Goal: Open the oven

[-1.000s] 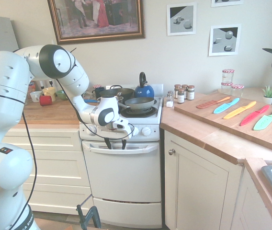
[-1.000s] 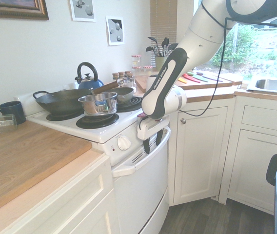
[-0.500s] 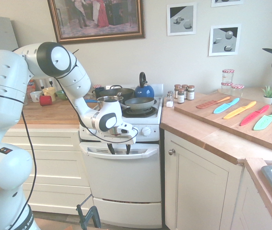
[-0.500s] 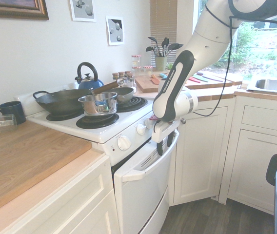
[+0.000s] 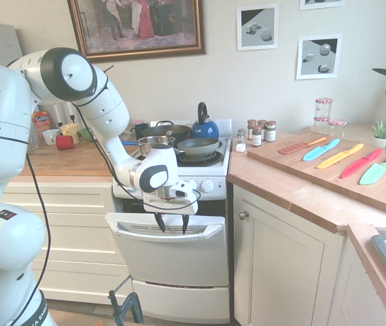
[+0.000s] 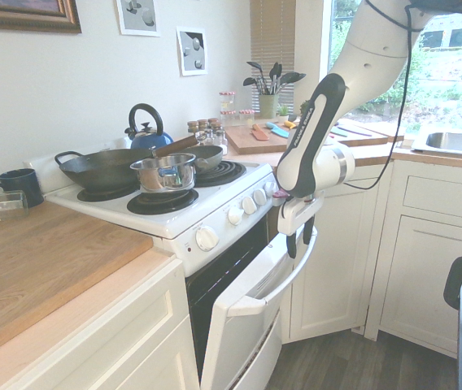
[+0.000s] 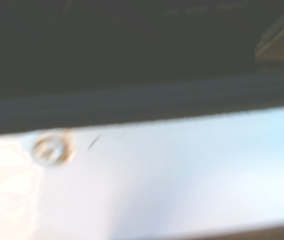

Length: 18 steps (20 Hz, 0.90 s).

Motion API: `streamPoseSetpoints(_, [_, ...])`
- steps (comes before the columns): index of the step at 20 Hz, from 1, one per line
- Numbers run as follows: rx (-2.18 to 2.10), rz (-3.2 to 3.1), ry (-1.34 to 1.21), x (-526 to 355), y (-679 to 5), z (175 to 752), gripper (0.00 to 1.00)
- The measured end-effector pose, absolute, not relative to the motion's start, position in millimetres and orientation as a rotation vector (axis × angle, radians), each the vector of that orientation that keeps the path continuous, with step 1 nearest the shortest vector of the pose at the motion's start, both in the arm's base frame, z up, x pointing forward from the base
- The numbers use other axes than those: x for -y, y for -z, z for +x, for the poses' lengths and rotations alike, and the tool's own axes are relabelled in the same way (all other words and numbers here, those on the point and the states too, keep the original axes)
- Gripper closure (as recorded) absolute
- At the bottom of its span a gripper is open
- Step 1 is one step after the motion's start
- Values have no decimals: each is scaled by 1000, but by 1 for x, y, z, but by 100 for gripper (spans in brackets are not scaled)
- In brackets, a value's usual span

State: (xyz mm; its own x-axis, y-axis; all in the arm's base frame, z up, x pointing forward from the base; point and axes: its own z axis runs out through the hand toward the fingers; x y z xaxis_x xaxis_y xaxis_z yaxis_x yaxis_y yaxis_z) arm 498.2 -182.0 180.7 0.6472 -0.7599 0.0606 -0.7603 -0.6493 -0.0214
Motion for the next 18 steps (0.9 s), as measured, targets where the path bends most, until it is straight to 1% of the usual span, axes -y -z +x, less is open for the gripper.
streamPoseSetpoints(5, [1298,2884,-140,155,-222,508,0])
streamPoseSetpoints(10, [1263,2895,-142,136,-219,521,0])
streamPoseSetpoints(14, [1239,2902,-156,119,-214,553,0])
streamPoseSetpoints(18, [1238,2890,-164,127,-199,579,0])
